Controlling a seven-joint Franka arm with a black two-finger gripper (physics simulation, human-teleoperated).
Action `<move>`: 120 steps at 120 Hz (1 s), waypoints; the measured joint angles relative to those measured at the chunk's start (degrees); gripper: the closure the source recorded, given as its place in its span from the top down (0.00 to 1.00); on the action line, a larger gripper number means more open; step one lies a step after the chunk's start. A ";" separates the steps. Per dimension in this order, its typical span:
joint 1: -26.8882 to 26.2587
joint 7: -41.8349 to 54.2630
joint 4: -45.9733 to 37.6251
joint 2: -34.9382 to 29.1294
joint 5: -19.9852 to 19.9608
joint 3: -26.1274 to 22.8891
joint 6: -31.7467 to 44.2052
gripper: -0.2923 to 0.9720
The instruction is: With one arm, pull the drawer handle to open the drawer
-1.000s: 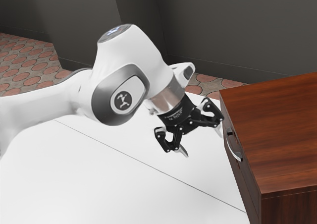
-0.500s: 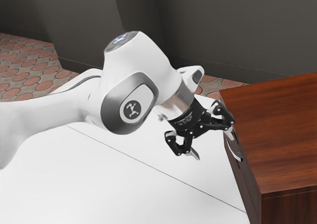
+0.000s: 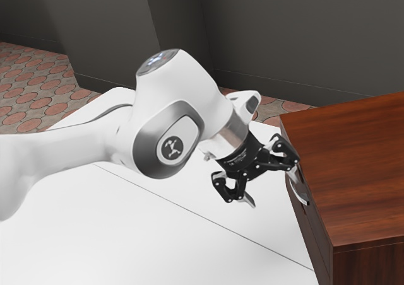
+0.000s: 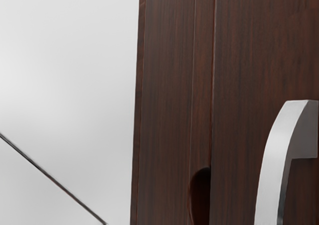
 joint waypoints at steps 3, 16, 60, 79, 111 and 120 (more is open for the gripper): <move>-0.02 0.01 -0.09 0.03 0.00 0.00 0.05 0.77; -0.12 0.06 -0.23 0.24 -0.01 -0.01 0.21 0.77; 0.12 -0.23 0.27 -0.13 2.28 -0.16 -2.83 0.77; 0.24 -0.73 0.67 -0.43 4.00 0.05 -5.70 0.77; 0.67 -1.35 0.41 -2.00 5.83 0.29 -8.90 0.77; 0.80 -1.49 0.14 -2.45 6.09 0.35 -9.39 0.77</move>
